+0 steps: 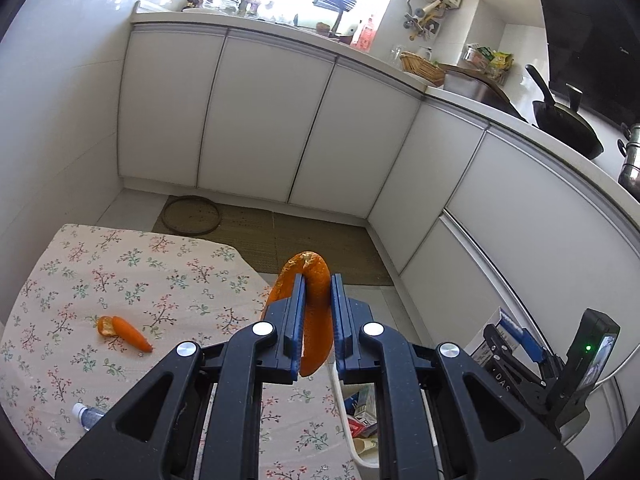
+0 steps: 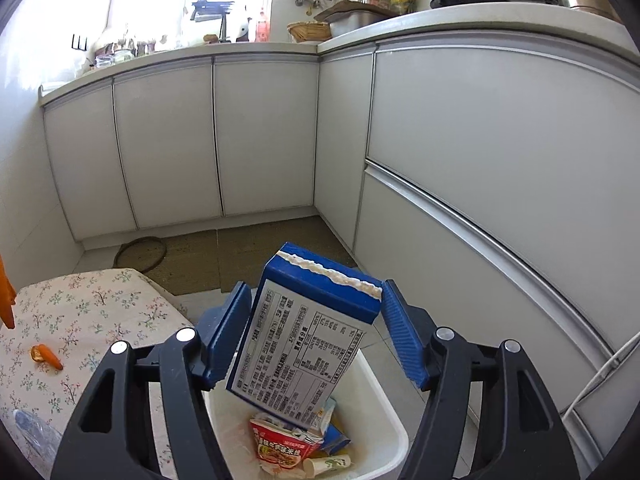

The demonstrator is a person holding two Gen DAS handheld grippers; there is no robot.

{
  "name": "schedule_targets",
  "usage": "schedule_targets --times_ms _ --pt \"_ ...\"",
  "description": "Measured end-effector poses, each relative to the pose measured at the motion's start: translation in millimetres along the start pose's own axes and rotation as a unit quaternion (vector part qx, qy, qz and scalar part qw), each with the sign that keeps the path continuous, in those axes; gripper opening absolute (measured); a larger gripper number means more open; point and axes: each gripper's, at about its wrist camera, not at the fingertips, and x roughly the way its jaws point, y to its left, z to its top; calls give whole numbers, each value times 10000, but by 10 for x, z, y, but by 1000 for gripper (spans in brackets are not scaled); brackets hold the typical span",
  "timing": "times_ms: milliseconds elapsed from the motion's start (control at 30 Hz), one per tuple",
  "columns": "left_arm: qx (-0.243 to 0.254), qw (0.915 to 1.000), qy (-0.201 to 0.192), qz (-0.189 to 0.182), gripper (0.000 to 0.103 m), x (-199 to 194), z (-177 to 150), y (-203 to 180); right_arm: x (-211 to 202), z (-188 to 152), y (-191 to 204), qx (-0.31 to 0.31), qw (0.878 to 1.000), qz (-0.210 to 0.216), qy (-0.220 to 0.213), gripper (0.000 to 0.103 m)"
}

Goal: Collect trash
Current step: 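Carry the blue-white box over the bin while the left tool carries the peel, then open the right tool dropping the box while the left tool drops the peel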

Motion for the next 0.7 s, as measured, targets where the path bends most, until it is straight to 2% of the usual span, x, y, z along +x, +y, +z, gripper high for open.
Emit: schedule_targets --times_ms 100,233,467,700 --pt "118 9999 54 -109 12 73 -27 -198 37 -52 -154 38 9999 -84 72 76" --pt "257 9993 134 -250 12 172 -85 -429 -8 -83 -363 137 9996 -232 -26 80" --pt "572 9966 356 -469 12 398 -270 -835 -41 -108 -777 424 9978 -495 -103 85" --pt "832 9919 579 -764 12 658 -479 -1164 -16 -227 -1092 585 9957 -718 50 86"
